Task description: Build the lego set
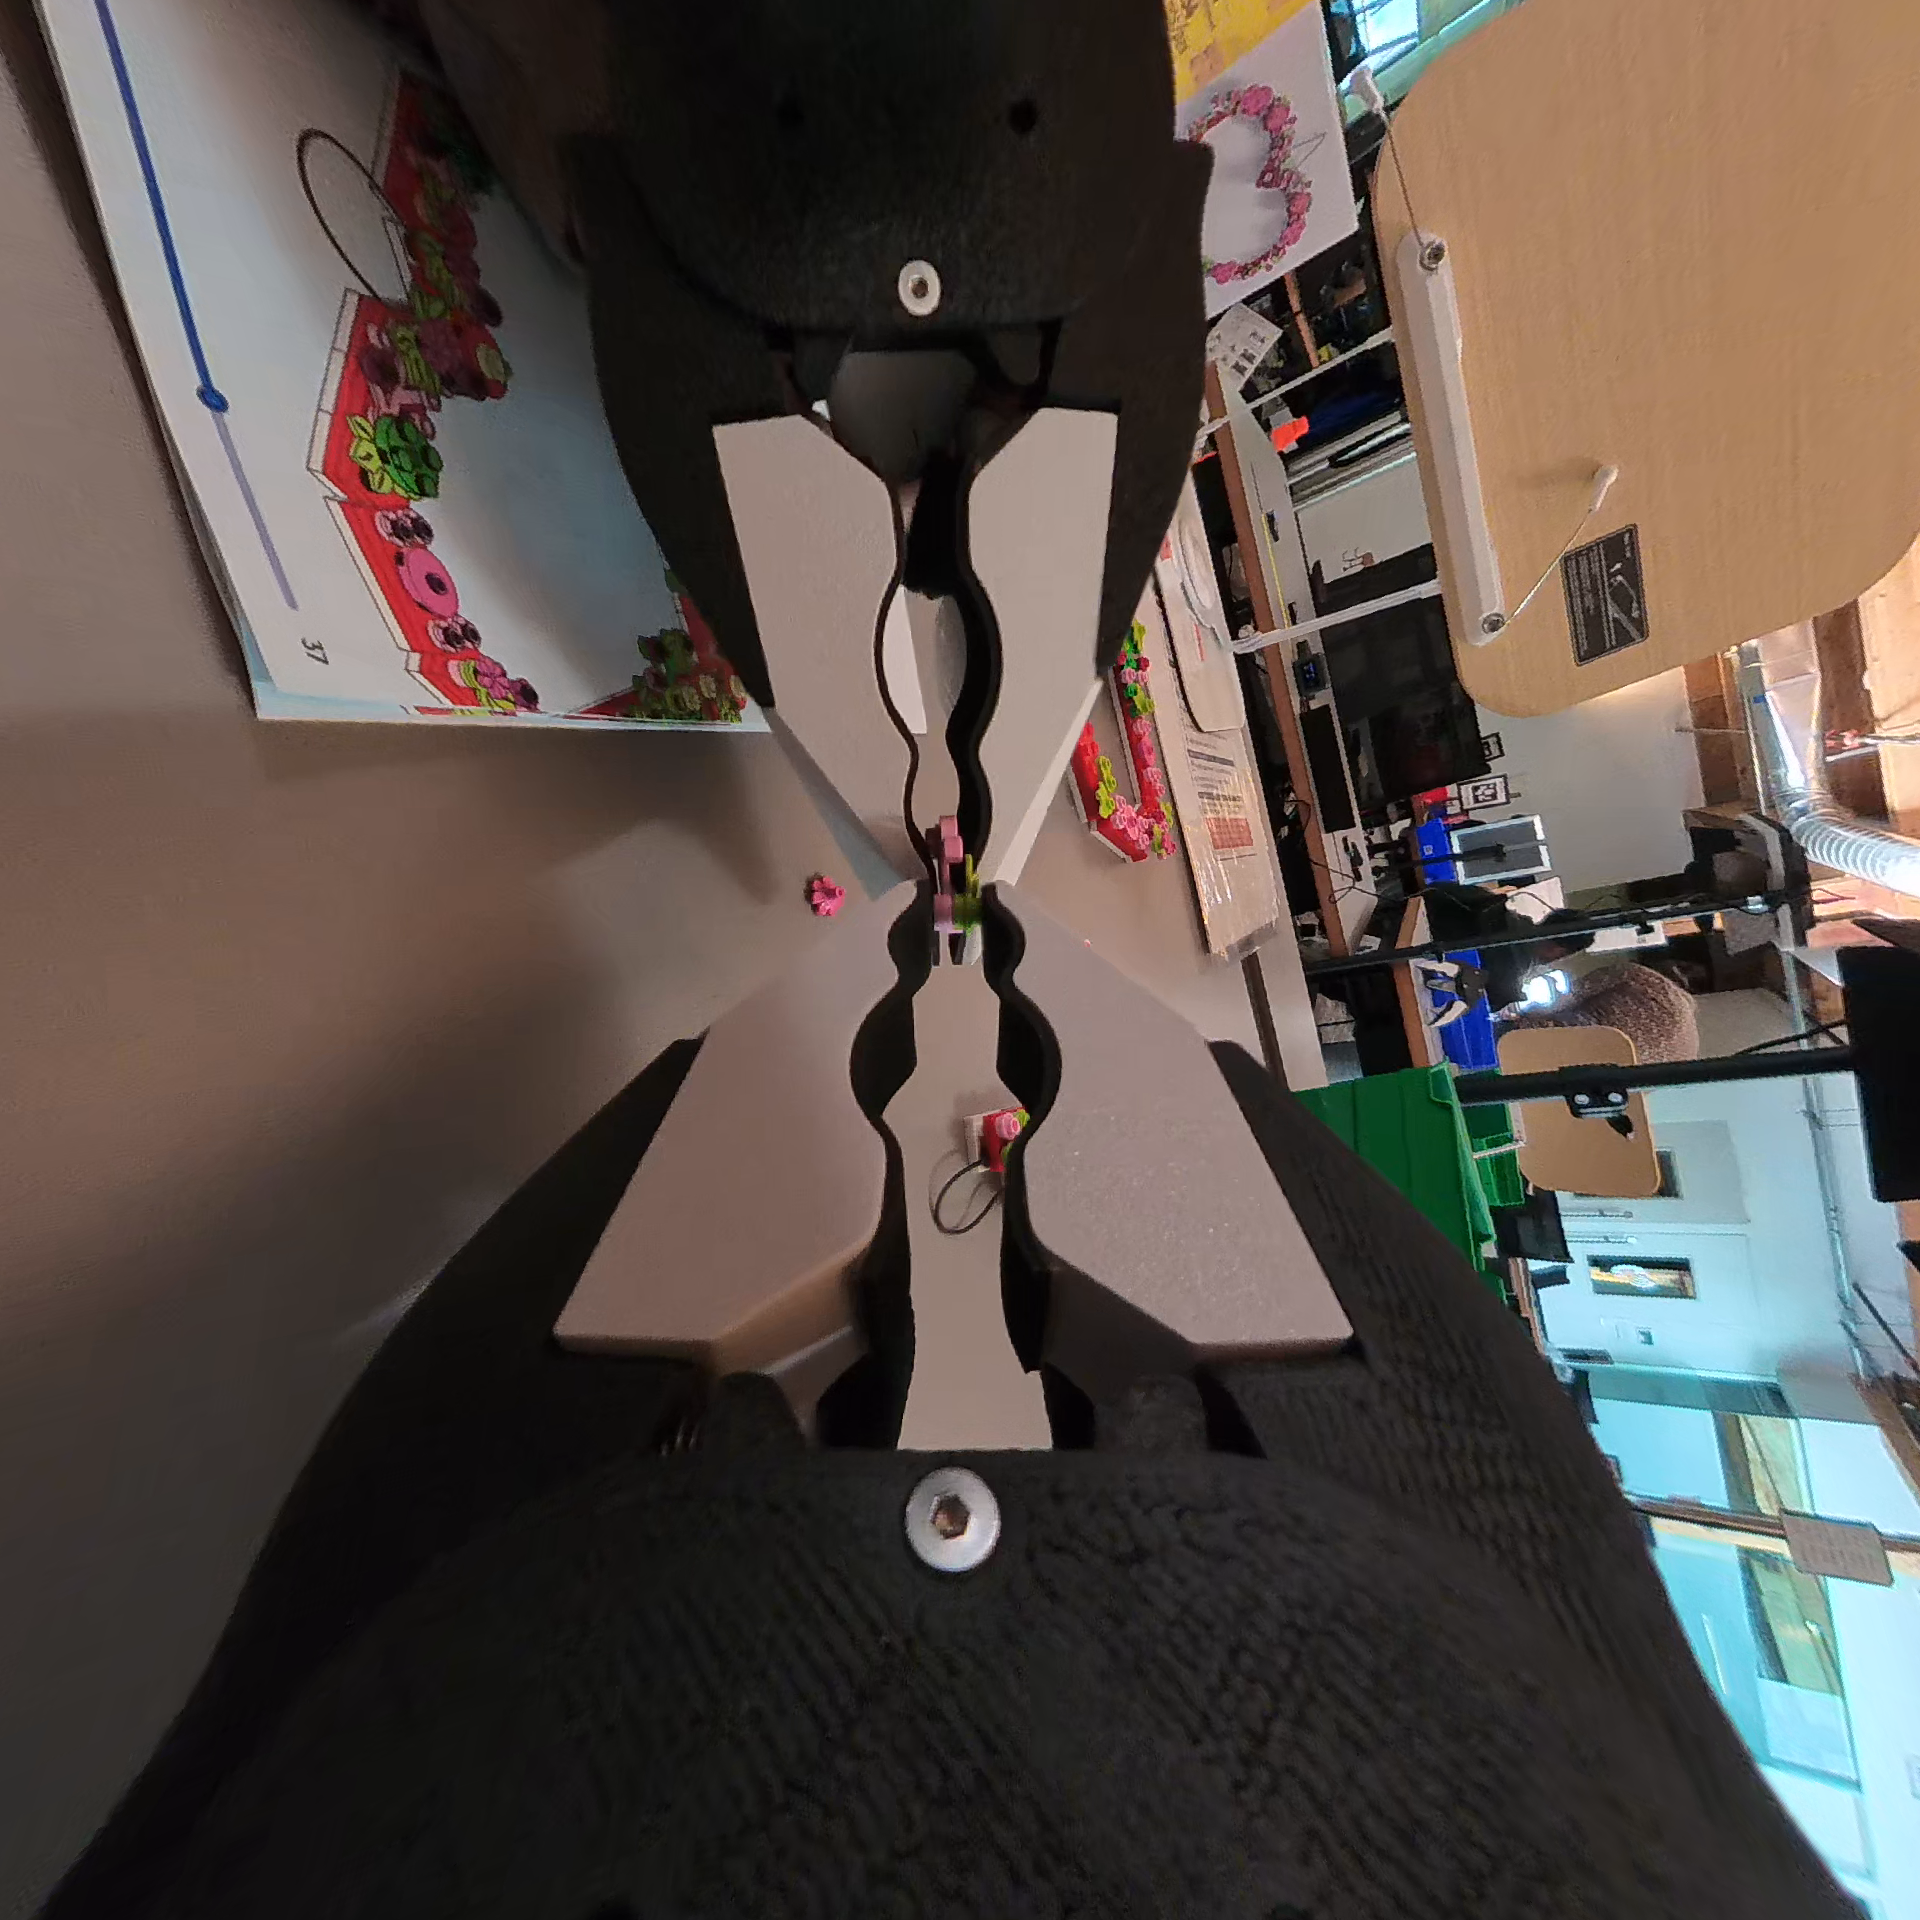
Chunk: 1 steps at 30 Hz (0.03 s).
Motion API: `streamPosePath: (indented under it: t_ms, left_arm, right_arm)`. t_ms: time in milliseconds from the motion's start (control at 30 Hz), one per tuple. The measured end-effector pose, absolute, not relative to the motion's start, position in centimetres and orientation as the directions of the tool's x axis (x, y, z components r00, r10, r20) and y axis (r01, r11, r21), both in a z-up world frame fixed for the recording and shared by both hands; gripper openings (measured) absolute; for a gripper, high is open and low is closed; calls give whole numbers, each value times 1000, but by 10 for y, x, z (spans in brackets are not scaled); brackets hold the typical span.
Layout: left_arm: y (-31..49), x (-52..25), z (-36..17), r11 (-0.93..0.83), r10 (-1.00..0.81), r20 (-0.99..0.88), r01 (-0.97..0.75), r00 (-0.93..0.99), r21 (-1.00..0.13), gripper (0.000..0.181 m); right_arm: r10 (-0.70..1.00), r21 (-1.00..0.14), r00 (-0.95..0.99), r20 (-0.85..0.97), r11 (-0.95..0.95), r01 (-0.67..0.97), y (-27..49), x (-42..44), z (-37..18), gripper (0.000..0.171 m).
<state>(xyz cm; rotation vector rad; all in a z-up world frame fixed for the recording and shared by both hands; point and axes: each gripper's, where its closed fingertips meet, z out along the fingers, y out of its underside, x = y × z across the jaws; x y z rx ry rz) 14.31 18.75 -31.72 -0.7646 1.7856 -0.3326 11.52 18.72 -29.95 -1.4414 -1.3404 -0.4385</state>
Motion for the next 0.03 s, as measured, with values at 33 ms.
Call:
streamPosePath:
  t_ms: [33]
  left_arm:
    - [187,143,-317,754,-641,-745,-331,-182,-568,1]
  right_arm:
    - [486,-439,300,821,202,876,187,115,-299,6]
